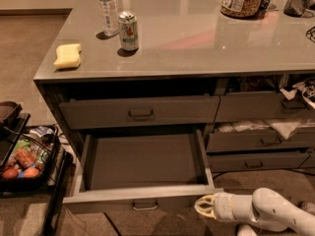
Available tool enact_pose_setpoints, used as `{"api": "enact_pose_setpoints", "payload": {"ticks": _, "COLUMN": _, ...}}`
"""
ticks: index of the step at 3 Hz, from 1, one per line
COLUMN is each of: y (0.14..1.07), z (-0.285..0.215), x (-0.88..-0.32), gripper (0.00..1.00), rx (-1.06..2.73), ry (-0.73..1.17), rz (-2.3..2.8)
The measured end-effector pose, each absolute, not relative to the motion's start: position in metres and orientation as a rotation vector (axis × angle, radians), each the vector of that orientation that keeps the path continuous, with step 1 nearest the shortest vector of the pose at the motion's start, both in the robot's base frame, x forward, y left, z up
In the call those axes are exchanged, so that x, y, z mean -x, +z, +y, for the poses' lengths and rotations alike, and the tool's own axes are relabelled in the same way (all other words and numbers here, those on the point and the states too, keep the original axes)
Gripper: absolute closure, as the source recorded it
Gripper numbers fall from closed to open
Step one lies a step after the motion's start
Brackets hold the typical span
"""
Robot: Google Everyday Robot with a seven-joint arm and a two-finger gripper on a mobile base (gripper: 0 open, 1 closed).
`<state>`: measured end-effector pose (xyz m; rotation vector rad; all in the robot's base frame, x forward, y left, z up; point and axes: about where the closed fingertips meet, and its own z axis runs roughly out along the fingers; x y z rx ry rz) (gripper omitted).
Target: Close middle drawer
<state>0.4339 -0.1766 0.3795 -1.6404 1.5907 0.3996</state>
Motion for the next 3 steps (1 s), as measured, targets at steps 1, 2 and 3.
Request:
{"api": "enact_pose_setpoints", "payload": {"ticks": 1, "y": 0.407, "z": -0.143, "x": -0.490, "gripper": 1.00, "rx": 1.708, "ry": 0.341, "rz": 1.514}}
{"api": "enact_pose_setpoints", "payload": {"ticks": 2, "y": 0.406, "z": -0.143, "x": -0.490, "gripper": 1.00, "rx": 1.708, "ry": 0.341, "rz": 1.514}}
{"api": "enact_pose_setpoints", "payload": {"ticks": 3, "y": 0.392, "z": -0.138, "x": -0.491, "gripper": 1.00, "rx": 1.661, "ry": 0.351, "rz": 1.514}}
